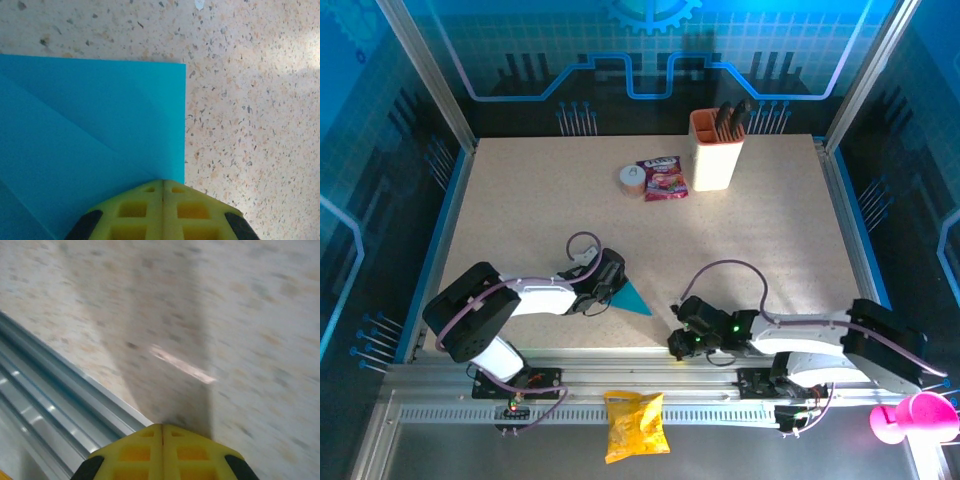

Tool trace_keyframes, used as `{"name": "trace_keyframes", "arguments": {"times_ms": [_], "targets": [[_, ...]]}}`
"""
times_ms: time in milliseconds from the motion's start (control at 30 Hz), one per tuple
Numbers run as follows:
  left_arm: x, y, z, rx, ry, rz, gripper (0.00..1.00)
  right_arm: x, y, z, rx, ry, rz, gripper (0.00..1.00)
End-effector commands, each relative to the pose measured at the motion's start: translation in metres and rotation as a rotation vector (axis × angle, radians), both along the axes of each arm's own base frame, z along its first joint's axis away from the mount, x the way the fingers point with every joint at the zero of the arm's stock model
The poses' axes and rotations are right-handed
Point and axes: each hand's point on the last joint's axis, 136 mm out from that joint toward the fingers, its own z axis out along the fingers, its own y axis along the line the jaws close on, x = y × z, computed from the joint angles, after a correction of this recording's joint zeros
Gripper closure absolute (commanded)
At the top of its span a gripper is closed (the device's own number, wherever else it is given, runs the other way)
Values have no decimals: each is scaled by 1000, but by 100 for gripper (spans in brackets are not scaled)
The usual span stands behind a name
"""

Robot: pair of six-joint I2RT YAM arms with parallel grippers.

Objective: Fold a paper plane with a square sheet of paper (pick it up from the middle)
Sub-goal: Fourth fold the wing at the center of the table.

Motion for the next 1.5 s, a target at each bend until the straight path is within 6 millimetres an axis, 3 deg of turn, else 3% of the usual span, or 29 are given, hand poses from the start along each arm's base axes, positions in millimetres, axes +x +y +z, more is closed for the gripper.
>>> {"name": "trace_keyframes", "arguments": {"times_ms": [0, 67, 200, 367, 533, 800, 933, 1033, 1133, 1333, 1467], "targets": [[-42, 31, -35, 159, 154, -60, 100, -1, -37, 6, -136, 60, -36, 100], [-37, 18, -19, 110, 106, -94, 100, 12, -36, 18, -105, 43, -69, 100], [-26, 3, 20, 55, 7, -155, 72, 27, -29, 32, -57, 24, -98, 100], [-24, 1, 54, 36, -64, -181, 65, 36, -12, 41, 9, 28, -106, 81], [-29, 6, 61, 28, -84, -185, 66, 39, 9, 41, 84, 58, -96, 64], [-30, 22, 45, 37, -74, -149, 75, 44, 35, 37, 131, 77, -66, 61], [-32, 25, 39, 30, -66, -148, 81, 48, 47, 38, 153, 71, -43, 69], [-34, 22, 40, 9, -65, -161, 89, 50, 61, 41, 172, 67, -14, 85], [-37, 19, 42, -16, -64, -168, 95, 53, 77, 44, 185, 68, 17, 94], [-48, 10, 48, -66, -64, -181, 96, 66, 104, 40, 194, 75, 51, 100], [-57, 4, 46, -92, -51, -182, 96, 76, 111, 33, 191, 84, 45, 100]]}}
